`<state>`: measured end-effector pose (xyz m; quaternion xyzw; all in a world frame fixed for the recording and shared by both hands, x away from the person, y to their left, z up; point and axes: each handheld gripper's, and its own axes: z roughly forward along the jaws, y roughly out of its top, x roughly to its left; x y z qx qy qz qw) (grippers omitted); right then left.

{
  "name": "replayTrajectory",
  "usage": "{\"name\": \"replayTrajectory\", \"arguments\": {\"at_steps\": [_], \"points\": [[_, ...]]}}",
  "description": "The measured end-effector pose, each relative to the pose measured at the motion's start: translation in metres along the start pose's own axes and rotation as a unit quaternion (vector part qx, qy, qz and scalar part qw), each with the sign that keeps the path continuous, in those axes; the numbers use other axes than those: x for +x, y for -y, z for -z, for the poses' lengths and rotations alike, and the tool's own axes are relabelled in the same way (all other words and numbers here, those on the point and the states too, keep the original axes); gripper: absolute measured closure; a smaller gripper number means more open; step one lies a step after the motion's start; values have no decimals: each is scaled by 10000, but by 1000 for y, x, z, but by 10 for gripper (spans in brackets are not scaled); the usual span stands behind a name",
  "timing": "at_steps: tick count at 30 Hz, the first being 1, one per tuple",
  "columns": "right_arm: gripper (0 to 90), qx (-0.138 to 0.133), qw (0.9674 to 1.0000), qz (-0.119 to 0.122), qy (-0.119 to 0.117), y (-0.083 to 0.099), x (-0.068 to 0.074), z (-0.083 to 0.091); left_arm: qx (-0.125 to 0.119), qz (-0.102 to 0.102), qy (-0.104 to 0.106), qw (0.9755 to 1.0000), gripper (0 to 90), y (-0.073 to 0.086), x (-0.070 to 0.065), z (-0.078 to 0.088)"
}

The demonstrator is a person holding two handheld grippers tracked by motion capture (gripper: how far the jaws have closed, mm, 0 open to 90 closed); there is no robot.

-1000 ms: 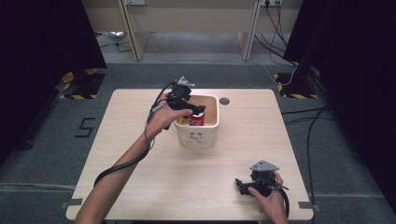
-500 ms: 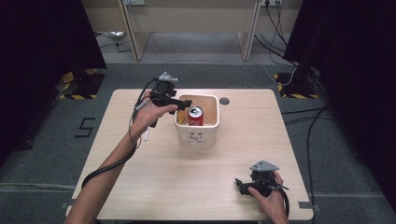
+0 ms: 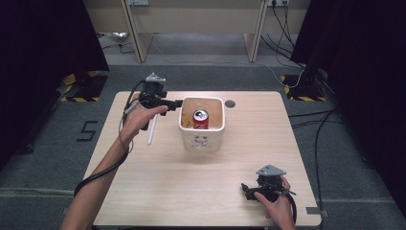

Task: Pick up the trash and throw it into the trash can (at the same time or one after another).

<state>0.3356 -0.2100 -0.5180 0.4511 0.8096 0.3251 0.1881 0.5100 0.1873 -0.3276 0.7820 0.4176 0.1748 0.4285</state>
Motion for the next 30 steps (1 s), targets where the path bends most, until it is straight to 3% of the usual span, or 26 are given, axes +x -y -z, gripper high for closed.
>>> {"name": "replayTrajectory", "arguments": {"at_steps": [15, 30], "points": [[5, 2, 10000, 6, 4, 0, 0, 0, 122, 283, -266, 9992, 218, 30, 30, -5], [5, 6, 10000, 4, 6, 0, 0, 0, 195, 466, -495, 9975, 219, 56, 46, -22]]}}
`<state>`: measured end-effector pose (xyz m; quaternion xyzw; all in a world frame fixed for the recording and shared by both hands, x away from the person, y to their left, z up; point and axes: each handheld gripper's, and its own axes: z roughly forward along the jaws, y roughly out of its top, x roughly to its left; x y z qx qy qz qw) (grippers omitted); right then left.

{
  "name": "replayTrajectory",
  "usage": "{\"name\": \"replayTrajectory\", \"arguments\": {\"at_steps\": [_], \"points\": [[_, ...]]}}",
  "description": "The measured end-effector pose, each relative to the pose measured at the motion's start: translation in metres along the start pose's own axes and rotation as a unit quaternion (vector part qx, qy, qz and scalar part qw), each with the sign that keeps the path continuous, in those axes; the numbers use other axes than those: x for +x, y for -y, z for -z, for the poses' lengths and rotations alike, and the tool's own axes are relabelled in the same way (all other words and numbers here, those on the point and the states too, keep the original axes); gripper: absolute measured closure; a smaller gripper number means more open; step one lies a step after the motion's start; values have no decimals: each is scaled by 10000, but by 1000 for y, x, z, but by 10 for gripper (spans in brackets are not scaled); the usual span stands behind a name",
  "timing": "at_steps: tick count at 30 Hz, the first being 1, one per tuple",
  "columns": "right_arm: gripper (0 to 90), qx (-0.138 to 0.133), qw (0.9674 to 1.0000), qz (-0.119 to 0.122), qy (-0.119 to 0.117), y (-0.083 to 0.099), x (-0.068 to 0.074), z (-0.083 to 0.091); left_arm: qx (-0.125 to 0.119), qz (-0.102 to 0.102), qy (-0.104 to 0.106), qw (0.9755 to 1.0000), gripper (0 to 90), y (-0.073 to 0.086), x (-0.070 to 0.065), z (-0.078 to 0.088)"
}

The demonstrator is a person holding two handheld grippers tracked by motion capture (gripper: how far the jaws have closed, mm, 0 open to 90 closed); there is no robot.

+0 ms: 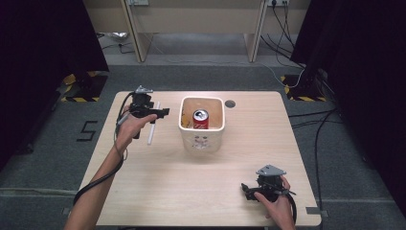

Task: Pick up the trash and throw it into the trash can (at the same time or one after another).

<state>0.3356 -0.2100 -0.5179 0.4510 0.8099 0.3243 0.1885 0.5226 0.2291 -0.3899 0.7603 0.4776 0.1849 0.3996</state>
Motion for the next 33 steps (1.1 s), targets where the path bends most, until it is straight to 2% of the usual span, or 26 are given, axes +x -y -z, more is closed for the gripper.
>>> {"name": "replayTrajectory", "arguments": {"at_steps": [4, 8, 18, 33], "points": [[5, -5, 10000, -5, -1, 0, 0, 0, 43, 79, -148, 9998, 216, 9, 8, -10], [5, -1, 10000, 2, 1, 0, 0, 0, 98, 156, -211, 9996, 227, 16, 13, -17], [5, -3, 10000, 0, 0, 0, 0, 0, 461, 327, -500, 9971, 286, 41, 33, -40], [5, -3, 10000, -5, 0, 0, 0, 0, 602, 383, -705, 9950, 373, 59, 40, -57]]}}
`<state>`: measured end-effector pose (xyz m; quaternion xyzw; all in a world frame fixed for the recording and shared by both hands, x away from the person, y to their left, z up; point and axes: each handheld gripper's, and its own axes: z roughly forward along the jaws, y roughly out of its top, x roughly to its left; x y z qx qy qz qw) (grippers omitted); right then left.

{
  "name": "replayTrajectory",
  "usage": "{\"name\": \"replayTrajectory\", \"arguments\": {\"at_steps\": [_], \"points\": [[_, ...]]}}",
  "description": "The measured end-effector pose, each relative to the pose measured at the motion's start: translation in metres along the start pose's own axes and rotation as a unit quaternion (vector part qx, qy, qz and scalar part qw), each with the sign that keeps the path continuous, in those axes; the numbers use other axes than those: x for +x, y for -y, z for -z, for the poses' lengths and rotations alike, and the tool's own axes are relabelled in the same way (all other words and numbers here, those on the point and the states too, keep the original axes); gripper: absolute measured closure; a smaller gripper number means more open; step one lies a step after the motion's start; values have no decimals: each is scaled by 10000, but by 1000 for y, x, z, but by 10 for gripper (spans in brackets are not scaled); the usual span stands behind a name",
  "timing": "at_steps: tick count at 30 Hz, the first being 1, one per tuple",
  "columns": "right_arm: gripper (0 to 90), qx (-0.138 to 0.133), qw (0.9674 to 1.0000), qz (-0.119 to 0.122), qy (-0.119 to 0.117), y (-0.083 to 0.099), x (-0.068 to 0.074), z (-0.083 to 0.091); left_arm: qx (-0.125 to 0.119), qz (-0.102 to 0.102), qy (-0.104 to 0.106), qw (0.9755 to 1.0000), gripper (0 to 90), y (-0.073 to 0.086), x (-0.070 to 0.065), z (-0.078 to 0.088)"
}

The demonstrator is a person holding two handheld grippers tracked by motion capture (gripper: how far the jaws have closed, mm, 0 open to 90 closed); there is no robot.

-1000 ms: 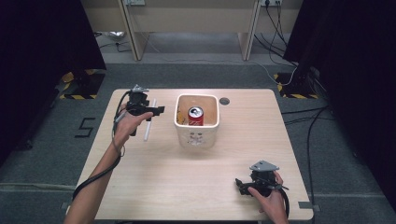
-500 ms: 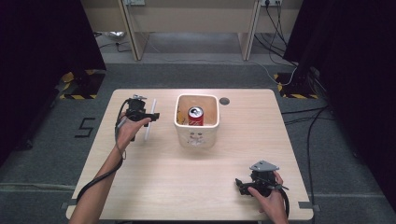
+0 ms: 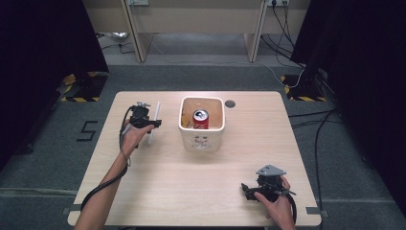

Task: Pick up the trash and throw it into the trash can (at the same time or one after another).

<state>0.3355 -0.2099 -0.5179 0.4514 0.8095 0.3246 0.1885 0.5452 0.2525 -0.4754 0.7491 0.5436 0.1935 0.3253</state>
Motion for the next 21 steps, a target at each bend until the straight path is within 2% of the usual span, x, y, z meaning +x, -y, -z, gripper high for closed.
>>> {"name": "replayTrajectory", "arguments": {"at_steps": [9, 21], "points": [[5, -3, 10000, 2, 0, 0, 0, 0, 90, 85, -110, 9999, 472, 9, 3, -16], [6, -3, 10000, 4, 0, 0, 0, 0, 167, 149, -172, 9996, 530, 13, 7, -25]]}}
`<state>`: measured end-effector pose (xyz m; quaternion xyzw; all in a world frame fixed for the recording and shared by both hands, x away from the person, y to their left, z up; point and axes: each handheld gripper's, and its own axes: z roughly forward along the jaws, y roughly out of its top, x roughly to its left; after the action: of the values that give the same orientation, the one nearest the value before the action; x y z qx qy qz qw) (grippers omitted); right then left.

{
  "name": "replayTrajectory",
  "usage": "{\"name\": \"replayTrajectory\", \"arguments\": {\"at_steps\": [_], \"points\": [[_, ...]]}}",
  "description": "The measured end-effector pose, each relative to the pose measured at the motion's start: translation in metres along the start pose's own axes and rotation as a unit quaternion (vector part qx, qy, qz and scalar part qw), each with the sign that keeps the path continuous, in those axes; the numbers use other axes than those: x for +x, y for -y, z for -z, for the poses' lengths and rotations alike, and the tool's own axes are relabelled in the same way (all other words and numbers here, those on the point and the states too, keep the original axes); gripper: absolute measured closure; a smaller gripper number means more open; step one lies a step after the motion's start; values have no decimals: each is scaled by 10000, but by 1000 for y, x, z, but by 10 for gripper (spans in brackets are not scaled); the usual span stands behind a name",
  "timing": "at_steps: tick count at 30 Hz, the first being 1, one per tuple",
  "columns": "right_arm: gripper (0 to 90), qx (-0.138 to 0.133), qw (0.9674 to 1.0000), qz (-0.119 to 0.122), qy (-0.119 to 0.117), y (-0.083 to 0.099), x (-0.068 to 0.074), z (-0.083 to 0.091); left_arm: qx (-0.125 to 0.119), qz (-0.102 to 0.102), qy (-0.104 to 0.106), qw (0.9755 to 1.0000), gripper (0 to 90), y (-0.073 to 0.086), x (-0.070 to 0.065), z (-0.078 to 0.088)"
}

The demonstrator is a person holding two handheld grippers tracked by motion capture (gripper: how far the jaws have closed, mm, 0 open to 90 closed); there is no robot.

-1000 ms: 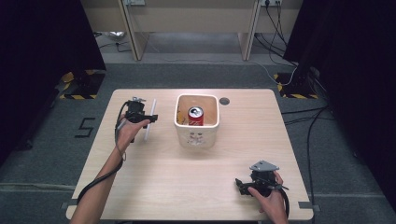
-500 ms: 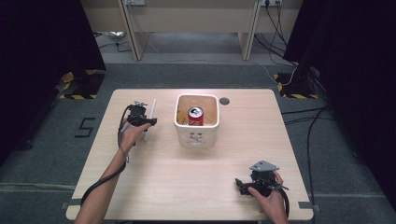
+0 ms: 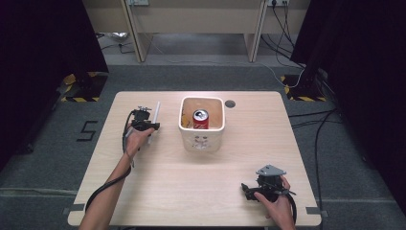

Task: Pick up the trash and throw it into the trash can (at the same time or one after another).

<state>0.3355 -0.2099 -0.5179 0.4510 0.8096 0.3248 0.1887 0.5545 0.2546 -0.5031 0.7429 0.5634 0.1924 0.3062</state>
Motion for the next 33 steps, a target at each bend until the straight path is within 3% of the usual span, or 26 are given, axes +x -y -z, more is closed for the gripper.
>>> {"name": "replayTrajectory", "arguments": {"at_steps": [9, 15, 23, 33], "points": [[5, 2, 10000, 1, 1, 0, 0, 0, 89, -77, -104, 9999, 635, -3, 0, -4], [6, -1, 10000, 1, -1, 0, 0, 0, 61, -128, -127, 9998, 779, -3, -1, -5], [5, 3, 10000, -2, -1, 0, 0, 0, 32, -70, 27, 10000, 791, -4, 0, 0], [5, 0, 10000, -1, -1, 0, 0, 0, -175, -99, 273, 9994, 791, -19, 5, 28]]}}
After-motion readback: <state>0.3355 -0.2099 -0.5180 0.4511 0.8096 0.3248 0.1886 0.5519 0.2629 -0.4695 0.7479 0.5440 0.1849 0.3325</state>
